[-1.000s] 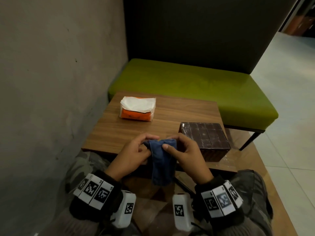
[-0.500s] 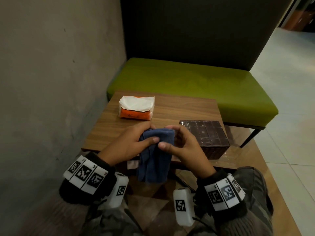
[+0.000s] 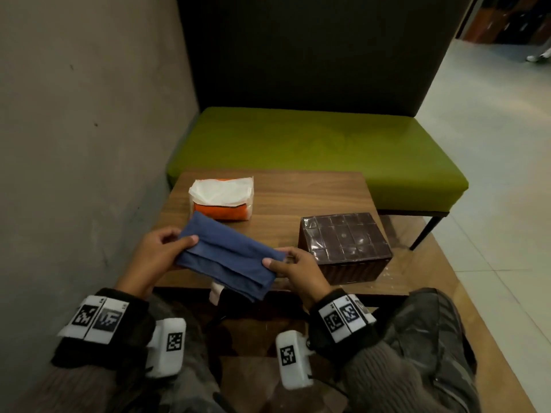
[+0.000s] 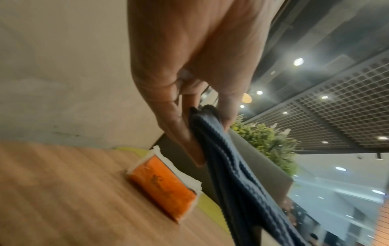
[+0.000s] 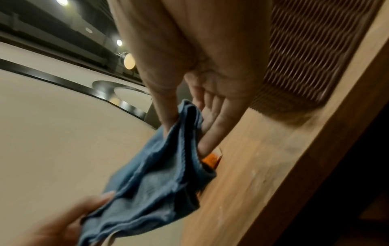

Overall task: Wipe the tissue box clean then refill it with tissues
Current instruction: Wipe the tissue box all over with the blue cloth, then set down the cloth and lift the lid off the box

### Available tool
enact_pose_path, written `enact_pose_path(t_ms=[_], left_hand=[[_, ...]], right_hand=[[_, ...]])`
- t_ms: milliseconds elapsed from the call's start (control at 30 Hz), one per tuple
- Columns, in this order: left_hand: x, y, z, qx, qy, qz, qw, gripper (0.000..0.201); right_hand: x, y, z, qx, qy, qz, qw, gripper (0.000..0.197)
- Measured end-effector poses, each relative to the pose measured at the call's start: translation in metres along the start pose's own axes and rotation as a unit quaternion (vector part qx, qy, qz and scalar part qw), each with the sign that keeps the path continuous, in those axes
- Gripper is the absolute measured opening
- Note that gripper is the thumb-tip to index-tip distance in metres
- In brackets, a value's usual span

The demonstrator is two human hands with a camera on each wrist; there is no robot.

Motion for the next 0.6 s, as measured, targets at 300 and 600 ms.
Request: enact_pose_path(t_ms=[300,600], left_hand=[[0.082,-0.064,-0.024,0.028,0.054,-0.194,0.979,0.021],[0.089,-0.044,-0.006,0.261,0.098,-0.106,0.955,0.053]], right_hand=[[0.106,0.047,0.046,-0.029,0.072,0.067,0.995,0.036],[0.110,0.035,0.061,-0.080,0.028,0.039,0.996,0.068]])
Point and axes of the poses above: each hand's wrist, its own x-axis towards the middle knuckle, its own z-axis out of the palm, y = z × x, the point moved 9 cm from there along x, towards the middle knuckle, and after that the axes turned 12 degrees about -z, right-handed, at the moved point
